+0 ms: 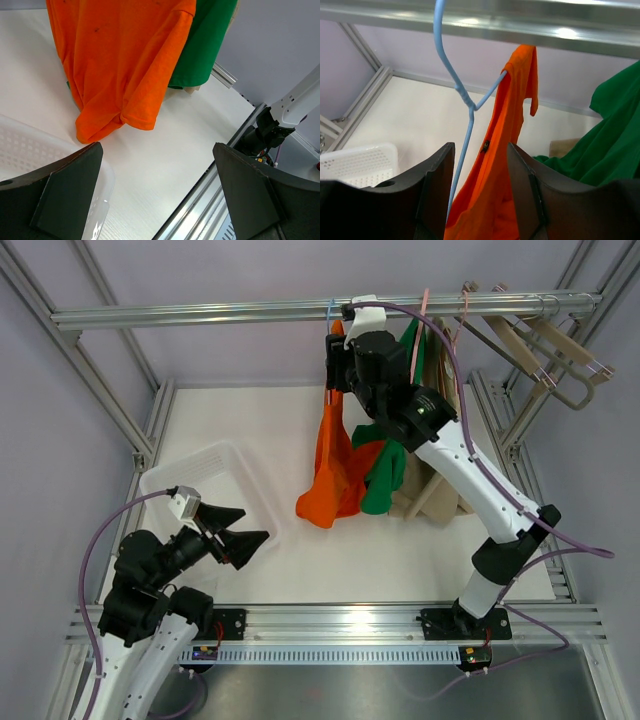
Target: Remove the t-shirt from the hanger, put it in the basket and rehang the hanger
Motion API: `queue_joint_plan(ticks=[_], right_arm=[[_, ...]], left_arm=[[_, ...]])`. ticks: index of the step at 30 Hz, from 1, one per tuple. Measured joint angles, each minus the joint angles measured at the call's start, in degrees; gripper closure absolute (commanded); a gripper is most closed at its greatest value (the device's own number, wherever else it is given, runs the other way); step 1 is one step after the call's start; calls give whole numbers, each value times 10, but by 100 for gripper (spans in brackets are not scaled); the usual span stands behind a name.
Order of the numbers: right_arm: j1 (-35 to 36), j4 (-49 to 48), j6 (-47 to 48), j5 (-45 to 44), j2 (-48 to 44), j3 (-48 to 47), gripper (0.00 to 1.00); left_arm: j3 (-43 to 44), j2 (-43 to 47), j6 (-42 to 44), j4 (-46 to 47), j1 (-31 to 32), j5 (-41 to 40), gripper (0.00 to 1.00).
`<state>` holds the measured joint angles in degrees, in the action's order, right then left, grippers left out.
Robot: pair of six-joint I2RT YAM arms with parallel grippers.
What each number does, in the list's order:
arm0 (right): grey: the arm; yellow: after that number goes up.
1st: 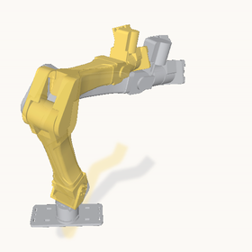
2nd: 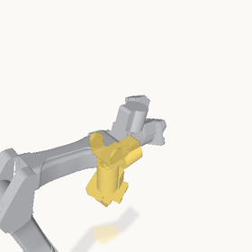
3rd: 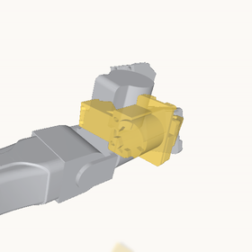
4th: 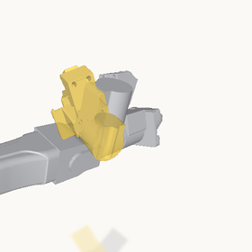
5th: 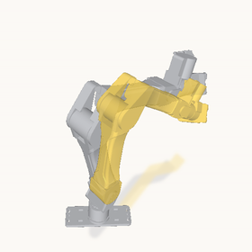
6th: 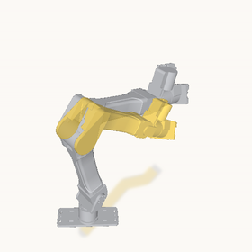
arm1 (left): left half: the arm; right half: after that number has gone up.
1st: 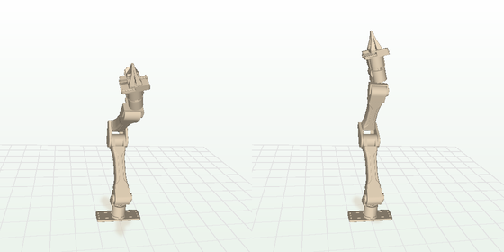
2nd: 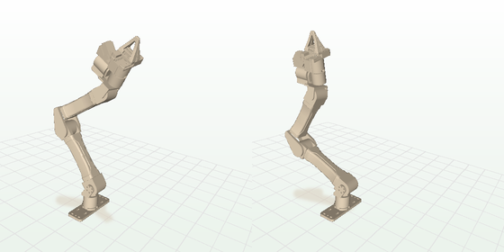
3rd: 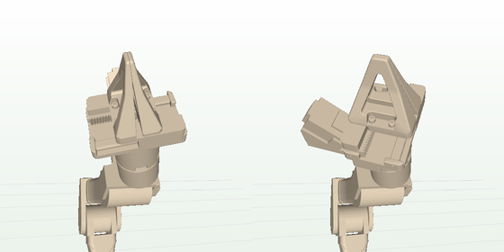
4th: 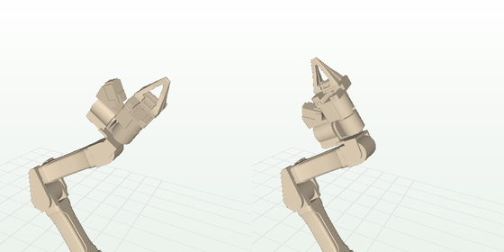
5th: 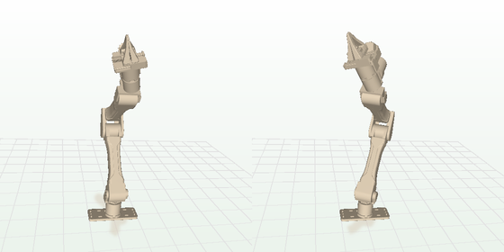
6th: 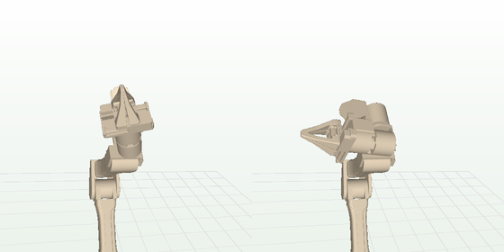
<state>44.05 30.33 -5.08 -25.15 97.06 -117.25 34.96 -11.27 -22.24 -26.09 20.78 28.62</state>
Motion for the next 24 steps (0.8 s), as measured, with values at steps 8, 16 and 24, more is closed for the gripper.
queue_joint_plan(ticks=[8, 16, 24], right_arm=[[1, -6, 20, -43, 77, -67, 56], [2, -5, 34, -73, 95, -69, 88], [2, -6, 58, -87, 95, -80, 100]], left_arm=[[0, -1, 0, 0, -1, 0, 1], [-5, -1, 0, 0, -1, 0, 1], [-6, -4, 0, 0, -1, 0, 1]])
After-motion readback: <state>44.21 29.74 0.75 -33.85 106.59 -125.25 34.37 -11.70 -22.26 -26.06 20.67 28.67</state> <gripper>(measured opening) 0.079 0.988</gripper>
